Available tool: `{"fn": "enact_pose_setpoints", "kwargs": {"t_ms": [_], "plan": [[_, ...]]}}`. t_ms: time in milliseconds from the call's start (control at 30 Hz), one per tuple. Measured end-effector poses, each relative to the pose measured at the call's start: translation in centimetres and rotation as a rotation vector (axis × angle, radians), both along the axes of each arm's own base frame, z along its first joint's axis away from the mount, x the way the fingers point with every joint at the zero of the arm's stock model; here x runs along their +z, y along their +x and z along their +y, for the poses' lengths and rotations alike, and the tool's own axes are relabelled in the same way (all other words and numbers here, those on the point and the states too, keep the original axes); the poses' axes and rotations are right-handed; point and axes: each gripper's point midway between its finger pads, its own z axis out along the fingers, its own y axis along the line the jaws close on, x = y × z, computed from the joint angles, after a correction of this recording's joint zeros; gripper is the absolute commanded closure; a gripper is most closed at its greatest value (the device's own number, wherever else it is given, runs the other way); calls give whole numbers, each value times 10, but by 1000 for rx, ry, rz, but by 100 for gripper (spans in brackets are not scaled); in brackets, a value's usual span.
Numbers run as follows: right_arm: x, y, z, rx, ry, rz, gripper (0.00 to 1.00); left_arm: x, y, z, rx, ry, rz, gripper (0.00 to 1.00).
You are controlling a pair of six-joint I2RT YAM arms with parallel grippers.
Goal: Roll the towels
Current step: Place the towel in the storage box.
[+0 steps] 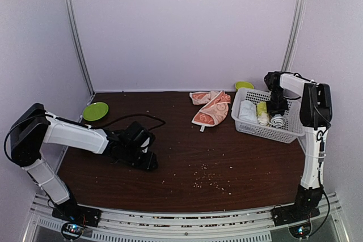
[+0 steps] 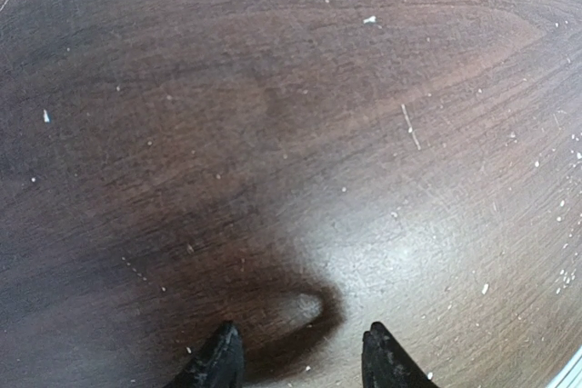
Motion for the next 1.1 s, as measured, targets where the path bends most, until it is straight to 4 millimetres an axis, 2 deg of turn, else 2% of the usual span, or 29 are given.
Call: {"fn": "enact_pose_setpoints", "kwargs": {"t_ms": [33,100,167,367,600,900,1000,1100], "plan": [[-1,0,0,0,0,4,94,0,0,0,0,-1,-1,54],[-4,4,-1,-1,-1,11,72,0,0,0,0,-1,-1,54],[-10,7,-1,1,-1,23,57,0,0,0,0,-1,-1,54],[-13,7,0,-1,3,32,36,0,0,0,0,-1,-1,54],[1,9,-1,-13,1,-1,32,0,0,0,0,-2,-2,54],[53,11,-1,-29,6,-130,31,0,-3,4,0,-5,-2,54],[65,6,-4,-45,6,-162,35,0,-4,3,-1,-6,-1,54],[68,1,-9,-75,9,-188,46,0,-4,3,-1,-6,-1,54]]}}
